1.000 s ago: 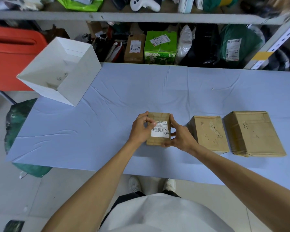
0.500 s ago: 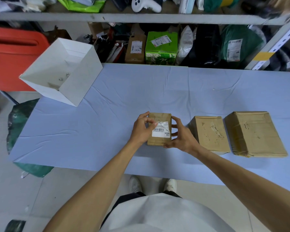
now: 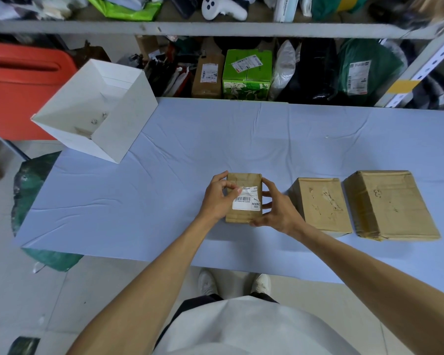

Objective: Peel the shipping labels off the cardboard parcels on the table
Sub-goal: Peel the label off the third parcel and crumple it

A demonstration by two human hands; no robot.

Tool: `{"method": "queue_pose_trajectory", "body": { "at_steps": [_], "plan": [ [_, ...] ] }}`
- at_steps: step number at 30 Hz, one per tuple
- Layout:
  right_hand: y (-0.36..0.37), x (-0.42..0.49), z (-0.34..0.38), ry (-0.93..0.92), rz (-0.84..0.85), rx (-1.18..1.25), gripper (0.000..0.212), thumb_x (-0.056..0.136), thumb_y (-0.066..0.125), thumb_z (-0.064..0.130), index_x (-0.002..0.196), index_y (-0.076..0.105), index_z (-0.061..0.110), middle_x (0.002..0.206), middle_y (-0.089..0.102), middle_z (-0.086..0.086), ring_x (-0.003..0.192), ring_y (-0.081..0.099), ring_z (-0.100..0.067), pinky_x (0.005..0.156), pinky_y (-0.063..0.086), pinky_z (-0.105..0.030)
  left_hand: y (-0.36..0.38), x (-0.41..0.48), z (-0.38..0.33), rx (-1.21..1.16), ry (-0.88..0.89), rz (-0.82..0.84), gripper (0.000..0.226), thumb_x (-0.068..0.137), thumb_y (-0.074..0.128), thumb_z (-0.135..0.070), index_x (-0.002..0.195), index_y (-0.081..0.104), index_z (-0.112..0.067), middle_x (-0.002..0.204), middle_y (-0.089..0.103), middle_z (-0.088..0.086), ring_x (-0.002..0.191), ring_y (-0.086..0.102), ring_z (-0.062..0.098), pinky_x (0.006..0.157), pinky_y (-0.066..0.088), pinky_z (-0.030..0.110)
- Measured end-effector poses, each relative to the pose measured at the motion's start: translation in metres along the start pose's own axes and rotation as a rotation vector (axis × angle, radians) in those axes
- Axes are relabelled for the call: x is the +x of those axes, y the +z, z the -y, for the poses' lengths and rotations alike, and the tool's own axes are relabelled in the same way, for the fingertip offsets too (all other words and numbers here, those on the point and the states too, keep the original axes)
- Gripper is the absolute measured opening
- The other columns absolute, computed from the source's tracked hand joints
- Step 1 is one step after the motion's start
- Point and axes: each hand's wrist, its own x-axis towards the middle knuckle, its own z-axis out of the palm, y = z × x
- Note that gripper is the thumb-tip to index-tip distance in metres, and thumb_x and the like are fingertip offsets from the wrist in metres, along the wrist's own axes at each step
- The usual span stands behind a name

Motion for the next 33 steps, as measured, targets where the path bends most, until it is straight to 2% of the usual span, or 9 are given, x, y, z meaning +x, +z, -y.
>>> {"method": "queue_pose_trajectory", "body": {
  "at_steps": [8,11,15,19,30,33],
  "plan": [
    [0.0007,-0.0001,-0.0017,-0.003,0.006,0.011,0.122,0.058,0.090,0.006,0.150,0.013,0.030,0.134,0.049,-0.004,0.091,0.061,-0.008,0.057,0.053,-0.013,-0.0003,-0.0014,-0.0001,-0.007,-0.002,0.001,0.003,0.087,0.069,-0.018,0.085,0.067,-0.017,0.148,0.039,-0.001,0.131,0.045,0.017,0.105,0.039,0.027],
    [0.0008,0.0000,-0.0013,0.000,0.006,0.004,0.122,0.058,0.090,0.007,0.150,0.012,0.031,0.136,0.048,-0.004,0.090,0.061,-0.010,0.058,0.055,-0.015,-0.0002,-0.0013,0.0000,-0.009,0.003,-0.001,0.003,0.087,0.069,-0.018,0.085,0.067,-0.016,0.148,0.040,0.000,0.131,0.045,0.018,0.108,0.039,0.031],
    [0.0002,0.0003,-0.0010,-0.002,0.002,0.008,0.123,0.056,0.091,0.005,0.150,0.014,0.029,0.134,0.050,-0.006,0.090,0.062,-0.009,0.058,0.055,-0.016,0.0000,-0.0011,0.0006,-0.012,0.000,-0.005,0.004,0.087,0.069,-0.018,0.086,0.068,-0.013,0.147,0.040,0.000,0.132,0.045,0.018,0.103,0.036,0.022],
    [-0.0003,0.0003,-0.0016,-0.001,0.007,-0.002,0.124,0.057,0.091,0.006,0.150,0.013,0.030,0.135,0.049,-0.006,0.090,0.062,-0.009,0.058,0.055,-0.016,-0.0005,-0.0006,0.0006,-0.014,-0.010,0.003,0.005,0.087,0.068,-0.017,0.086,0.067,-0.013,0.148,0.039,0.000,0.132,0.044,0.018,0.107,0.037,0.027],
    [0.0003,0.0026,-0.0011,0.006,0.014,0.001,0.123,0.056,0.091,0.007,0.149,0.014,0.031,0.132,0.050,-0.003,0.090,0.062,-0.008,0.057,0.053,-0.014,-0.0015,-0.0014,-0.0022,-0.025,-0.022,0.010,0.004,0.087,0.068,-0.018,0.084,0.066,-0.016,0.148,0.039,-0.001,0.133,0.043,0.018,0.105,0.036,0.024],
    [0.0001,0.0021,-0.0003,0.013,0.015,0.008,0.123,0.056,0.090,0.005,0.149,0.014,0.030,0.133,0.049,-0.003,0.090,0.062,-0.007,0.057,0.054,-0.015,-0.0015,-0.0019,-0.0035,-0.030,-0.017,0.007,0.007,0.087,0.068,-0.017,0.081,0.066,-0.019,0.148,0.039,-0.001,0.133,0.044,0.018,0.108,0.036,0.027]
  ]
}}
